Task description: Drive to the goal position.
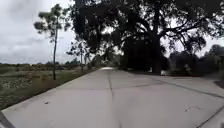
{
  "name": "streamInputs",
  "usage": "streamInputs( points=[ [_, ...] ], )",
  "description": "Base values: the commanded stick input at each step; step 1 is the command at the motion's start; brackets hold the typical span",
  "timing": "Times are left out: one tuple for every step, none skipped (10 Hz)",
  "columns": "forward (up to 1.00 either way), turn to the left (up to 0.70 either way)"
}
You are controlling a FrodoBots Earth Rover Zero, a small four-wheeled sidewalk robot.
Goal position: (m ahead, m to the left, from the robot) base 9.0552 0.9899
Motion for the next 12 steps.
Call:
streamInputs(
  points=[
    [0.7, 0.0],
    [0.7, 0.0],
    [0.7, 0.0],
    [0.7, 0.0],
    [0.7, 0.0],
    [0.7, 0.0],
    [0.7, 0.0],
    [0.7, 0.0],
    [0.7, 0.0],
    [0.7, 0.0],
    [0.7, 0.0],
    [0.7, 0.0]
  ],
)
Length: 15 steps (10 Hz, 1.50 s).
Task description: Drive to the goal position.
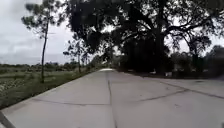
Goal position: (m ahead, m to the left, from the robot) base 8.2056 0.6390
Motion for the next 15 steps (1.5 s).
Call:
streamInputs(
  points=[
    [0.7, 0.0],
    [0.7, 0.0],
    [0.7, 0.0],
    [0.7, 0.0],
    [0.7, 0.0],
    [0.7, 0.0],
    [0.7, 0.0],
    [0.7, 0.0],
    [0.7, 0.0],
    [0.7, 0.0],
    [0.7, 0.0],
    [0.7, 0.0],
    [0.7, 0.0],
    [0.7, 0.0],
    [0.7, 0.0]
  ],
)
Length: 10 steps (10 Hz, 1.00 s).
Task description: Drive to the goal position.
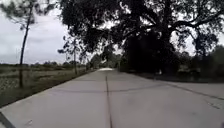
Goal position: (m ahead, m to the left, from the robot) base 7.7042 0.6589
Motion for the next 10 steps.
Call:
streamInputs(
  points=[
    [0.7, 0.0],
    [0.7, 0.0],
    [0.7, 0.0],
    [0.7, 0.0],
    [0.7, 0.0],
    [0.7, 0.0],
    [0.7, 0.0],
    [0.7, 0.0],
    [0.7, 0.0],
    [0.7, 0.0]
  ],
)
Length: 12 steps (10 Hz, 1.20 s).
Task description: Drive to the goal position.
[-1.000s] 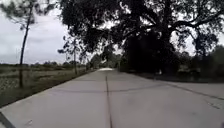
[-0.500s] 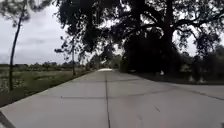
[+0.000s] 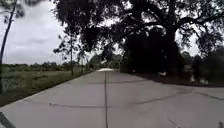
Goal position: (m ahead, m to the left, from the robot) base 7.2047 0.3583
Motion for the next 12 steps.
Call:
streamInputs(
  points=[
    [0.7, 0.0],
    [0.7, 0.0],
    [0.7, 0.0],
    [0.7, 0.0],
    [0.7, 0.0],
    [0.7, 0.0],
    [0.7, 0.0],
    [0.7, 0.0],
    [0.7, 0.0],
    [0.7, 0.0],
    [0.7, 0.0],
    [0.7, 0.0]
  ],
)
